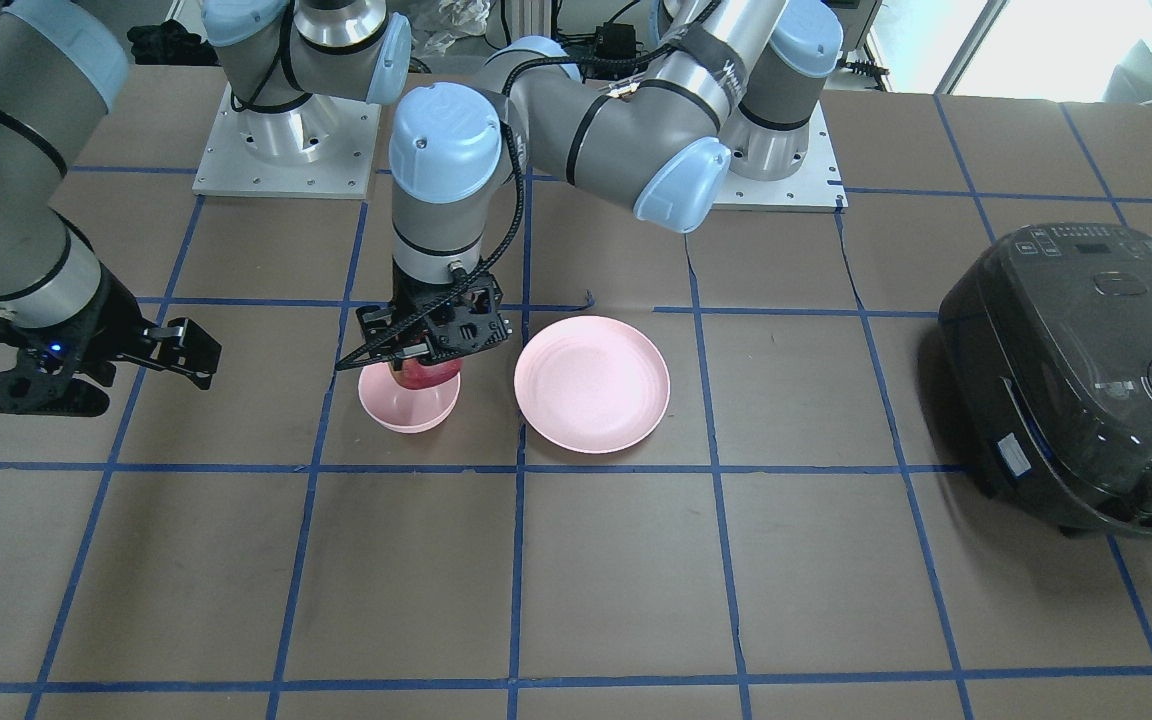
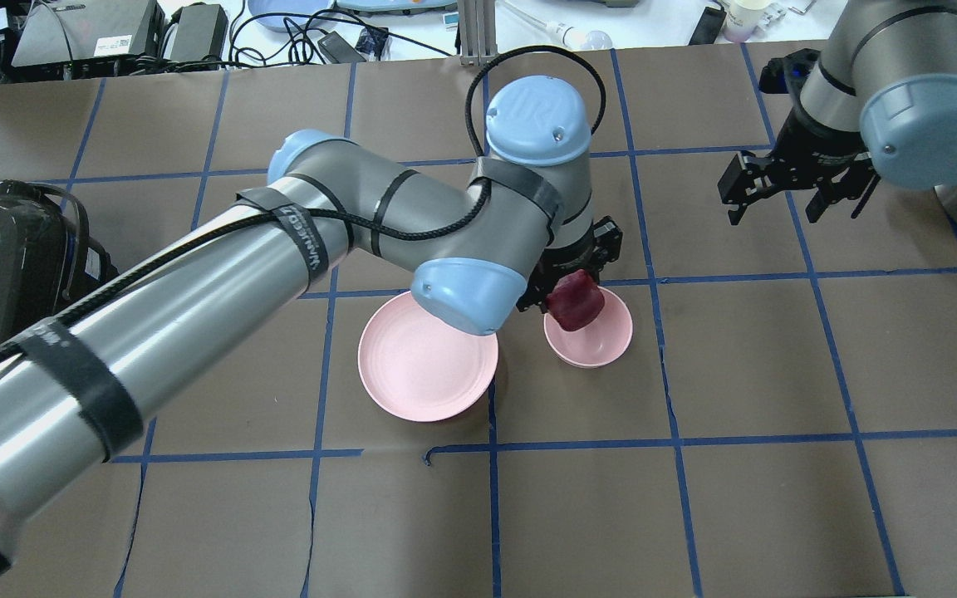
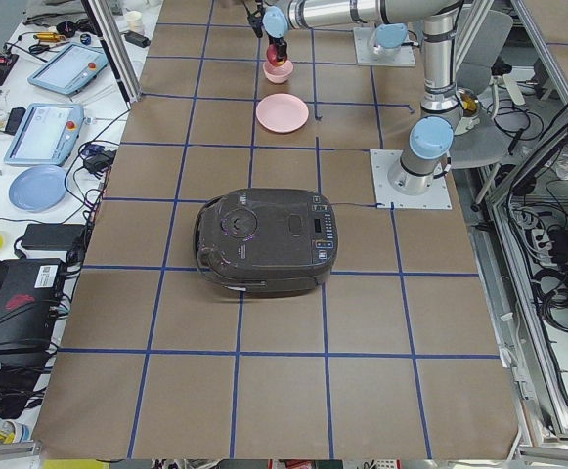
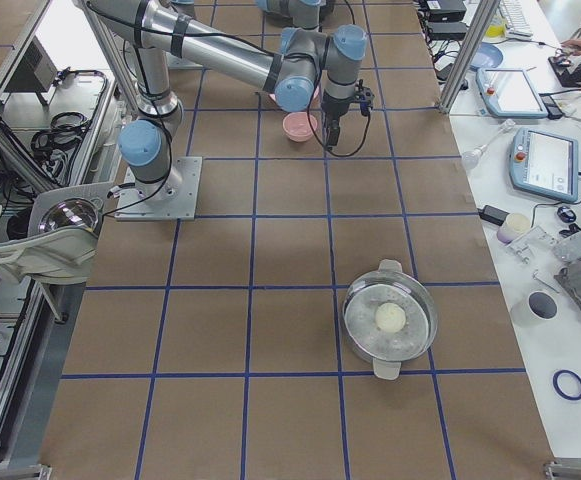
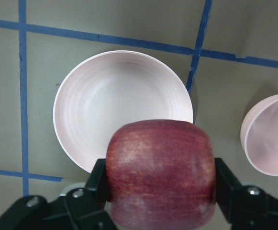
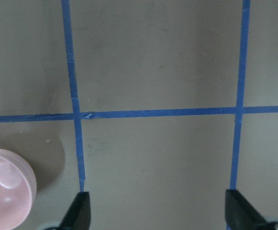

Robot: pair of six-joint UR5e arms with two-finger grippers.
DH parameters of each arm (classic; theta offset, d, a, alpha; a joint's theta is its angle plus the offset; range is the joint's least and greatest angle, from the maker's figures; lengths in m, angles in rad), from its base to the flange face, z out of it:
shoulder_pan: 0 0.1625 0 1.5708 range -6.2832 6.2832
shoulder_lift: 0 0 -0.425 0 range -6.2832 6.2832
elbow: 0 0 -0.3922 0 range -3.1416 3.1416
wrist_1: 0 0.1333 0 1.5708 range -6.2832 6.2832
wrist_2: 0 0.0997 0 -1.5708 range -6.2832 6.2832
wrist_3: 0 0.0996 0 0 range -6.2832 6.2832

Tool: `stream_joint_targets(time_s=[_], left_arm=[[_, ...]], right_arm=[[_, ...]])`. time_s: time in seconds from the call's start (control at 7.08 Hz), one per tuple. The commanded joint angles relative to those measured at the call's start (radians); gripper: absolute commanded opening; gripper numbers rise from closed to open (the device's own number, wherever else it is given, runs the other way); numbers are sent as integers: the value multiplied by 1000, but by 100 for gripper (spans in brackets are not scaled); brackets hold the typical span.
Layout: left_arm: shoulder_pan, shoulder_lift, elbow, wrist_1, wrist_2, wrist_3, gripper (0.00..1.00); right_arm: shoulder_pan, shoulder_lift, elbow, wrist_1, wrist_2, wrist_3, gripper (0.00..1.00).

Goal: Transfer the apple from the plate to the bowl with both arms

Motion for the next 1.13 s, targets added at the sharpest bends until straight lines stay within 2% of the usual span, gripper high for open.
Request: stream_joint_targets(time_s=[0.0, 0.28, 0.85, 0.99], left_arm=[[-28, -55, 2, 36, -13, -24, 0], [-28, -57, -18, -7, 16, 24, 0], [-28, -106, 2, 7, 10, 15, 0], [-28, -107, 6, 8, 13, 26, 14]], right_arm=[[-24, -3, 0, 13, 3, -11, 100], [-26, -4, 0, 11, 5, -11, 100], [-26, -4, 0, 14, 5, -11, 100], [-26, -4, -1, 13, 0, -11, 100]])
